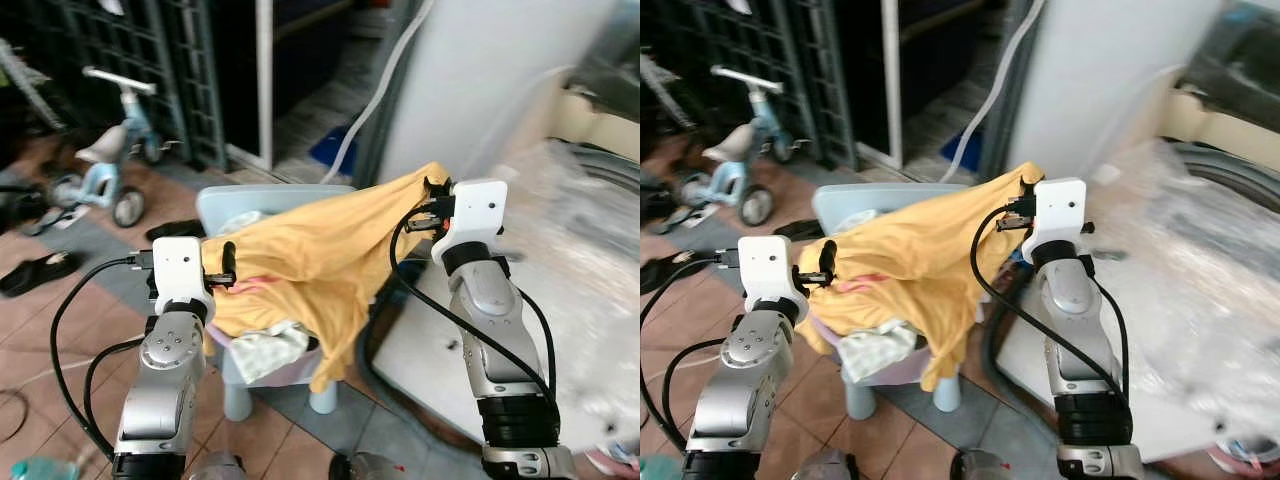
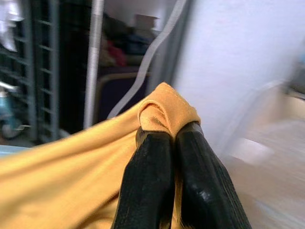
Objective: Clothes washing
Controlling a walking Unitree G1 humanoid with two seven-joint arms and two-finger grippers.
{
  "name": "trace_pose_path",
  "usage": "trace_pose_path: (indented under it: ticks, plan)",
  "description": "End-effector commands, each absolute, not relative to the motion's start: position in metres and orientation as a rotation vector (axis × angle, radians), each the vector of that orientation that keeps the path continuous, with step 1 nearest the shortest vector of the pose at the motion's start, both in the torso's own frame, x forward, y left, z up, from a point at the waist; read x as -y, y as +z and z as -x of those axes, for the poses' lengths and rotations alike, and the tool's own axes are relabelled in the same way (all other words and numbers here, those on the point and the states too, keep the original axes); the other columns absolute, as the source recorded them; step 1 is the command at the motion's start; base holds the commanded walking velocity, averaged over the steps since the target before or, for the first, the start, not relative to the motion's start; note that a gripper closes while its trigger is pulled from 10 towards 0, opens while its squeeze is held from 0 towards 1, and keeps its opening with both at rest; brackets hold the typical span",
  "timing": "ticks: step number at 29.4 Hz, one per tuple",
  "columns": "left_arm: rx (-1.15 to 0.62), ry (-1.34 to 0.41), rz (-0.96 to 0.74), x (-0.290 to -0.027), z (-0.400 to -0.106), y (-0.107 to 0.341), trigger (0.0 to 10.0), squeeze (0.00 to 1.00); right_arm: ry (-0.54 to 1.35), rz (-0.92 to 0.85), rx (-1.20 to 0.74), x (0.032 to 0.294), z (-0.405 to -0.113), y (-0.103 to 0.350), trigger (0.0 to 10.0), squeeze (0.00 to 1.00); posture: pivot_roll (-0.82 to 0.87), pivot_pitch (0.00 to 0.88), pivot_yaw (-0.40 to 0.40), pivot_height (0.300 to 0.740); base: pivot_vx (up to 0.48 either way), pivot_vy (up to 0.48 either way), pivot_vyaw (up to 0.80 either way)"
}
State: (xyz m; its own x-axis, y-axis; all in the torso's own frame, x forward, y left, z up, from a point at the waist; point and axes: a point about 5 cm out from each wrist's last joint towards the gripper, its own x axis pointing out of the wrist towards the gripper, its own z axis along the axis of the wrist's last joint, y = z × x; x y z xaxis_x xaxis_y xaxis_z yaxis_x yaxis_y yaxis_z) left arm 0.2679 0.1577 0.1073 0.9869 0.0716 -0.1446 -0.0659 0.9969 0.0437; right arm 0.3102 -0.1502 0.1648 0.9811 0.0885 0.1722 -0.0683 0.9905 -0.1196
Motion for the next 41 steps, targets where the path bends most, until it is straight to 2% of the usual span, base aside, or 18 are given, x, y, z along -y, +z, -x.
trace_pose_path:
  ticks: [1, 10, 22, 31, 36, 41]
  plan:
    - [-0.122, 0.048, -0.045, -0.154, -0.270, 0.112, 10.0, 0.00, 0.045, 0.113, 0.197, 0.156, -0.312, 0.171, 10.0, 0.00, -0.01, 0.000, -0.055, 0.740, 0.000, -0.442, -0.76]
    - [-0.125, 0.044, -0.044, -0.154, -0.271, 0.112, 10.0, 0.00, 0.037, 0.108, 0.198, 0.156, -0.312, 0.171, 10.0, 0.00, -0.01, 0.000, -0.052, 0.740, 0.000, -0.447, -0.73]
    - [-0.131, 0.041, -0.041, -0.153, -0.272, 0.110, 10.0, 0.00, 0.039, 0.114, 0.201, 0.157, -0.314, 0.171, 10.0, 0.00, -0.01, 0.000, -0.051, 0.740, 0.000, -0.437, 0.00]
    - [-0.116, 0.035, -0.014, -0.153, -0.271, 0.111, 10.0, 0.00, 0.105, 0.112, 0.192, 0.149, -0.313, 0.168, 10.0, 0.00, -0.01, 0.000, -0.050, 0.740, 0.000, 0.000, 0.00]
    - [-0.113, 0.020, 0.009, -0.151, -0.271, 0.112, 10.0, 0.00, 0.306, 0.288, 0.317, 0.131, -0.316, 0.185, 10.0, 0.00, -0.01, 0.000, -0.048, 0.740, 0.000, 0.000, 0.00]
    - [-0.115, 0.027, 0.014, -0.153, -0.271, 0.112, 10.0, 0.00, 0.321, 0.288, 0.317, 0.132, -0.319, 0.187, 10.0, 0.00, -0.01, 0.000, -0.051, 0.740, 0.000, 0.000, 0.00]
